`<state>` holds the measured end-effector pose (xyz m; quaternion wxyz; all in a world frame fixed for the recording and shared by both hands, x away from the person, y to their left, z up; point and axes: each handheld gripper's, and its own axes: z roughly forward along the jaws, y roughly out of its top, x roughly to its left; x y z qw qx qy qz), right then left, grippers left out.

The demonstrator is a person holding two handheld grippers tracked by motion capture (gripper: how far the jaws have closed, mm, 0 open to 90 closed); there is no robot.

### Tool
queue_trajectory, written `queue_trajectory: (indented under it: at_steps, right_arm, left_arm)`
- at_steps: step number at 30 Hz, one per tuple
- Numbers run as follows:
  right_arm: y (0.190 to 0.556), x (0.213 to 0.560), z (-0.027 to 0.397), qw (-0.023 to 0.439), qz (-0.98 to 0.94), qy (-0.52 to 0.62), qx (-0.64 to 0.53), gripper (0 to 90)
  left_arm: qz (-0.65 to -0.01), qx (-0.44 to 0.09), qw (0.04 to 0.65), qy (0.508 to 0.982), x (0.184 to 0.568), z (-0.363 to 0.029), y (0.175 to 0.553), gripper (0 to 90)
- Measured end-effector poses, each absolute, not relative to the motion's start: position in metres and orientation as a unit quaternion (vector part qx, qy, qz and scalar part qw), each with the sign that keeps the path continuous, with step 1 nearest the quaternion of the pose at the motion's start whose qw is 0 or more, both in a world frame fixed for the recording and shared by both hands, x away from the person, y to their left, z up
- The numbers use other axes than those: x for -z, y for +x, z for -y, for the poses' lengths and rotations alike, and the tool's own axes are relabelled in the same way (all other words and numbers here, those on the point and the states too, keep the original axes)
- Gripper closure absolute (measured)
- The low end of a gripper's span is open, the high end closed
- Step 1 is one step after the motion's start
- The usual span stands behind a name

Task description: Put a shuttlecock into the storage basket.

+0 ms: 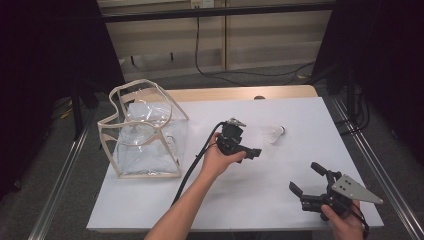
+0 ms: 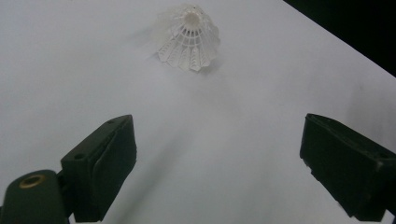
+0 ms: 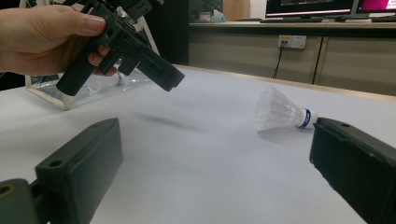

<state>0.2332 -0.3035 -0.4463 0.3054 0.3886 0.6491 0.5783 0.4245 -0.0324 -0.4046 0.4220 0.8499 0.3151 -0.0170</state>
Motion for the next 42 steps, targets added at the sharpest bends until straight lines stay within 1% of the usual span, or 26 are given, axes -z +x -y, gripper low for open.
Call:
queue_trajectory:
  at_steps: [42]
  right_arm:
    - [0.234,0.447,0.305,0.305,-0.65,0.388,-0.577,2.3]
  left_arm:
    - [-0.309,0.009,0.429,0.849,0.416,0.062,0.431,10.8]
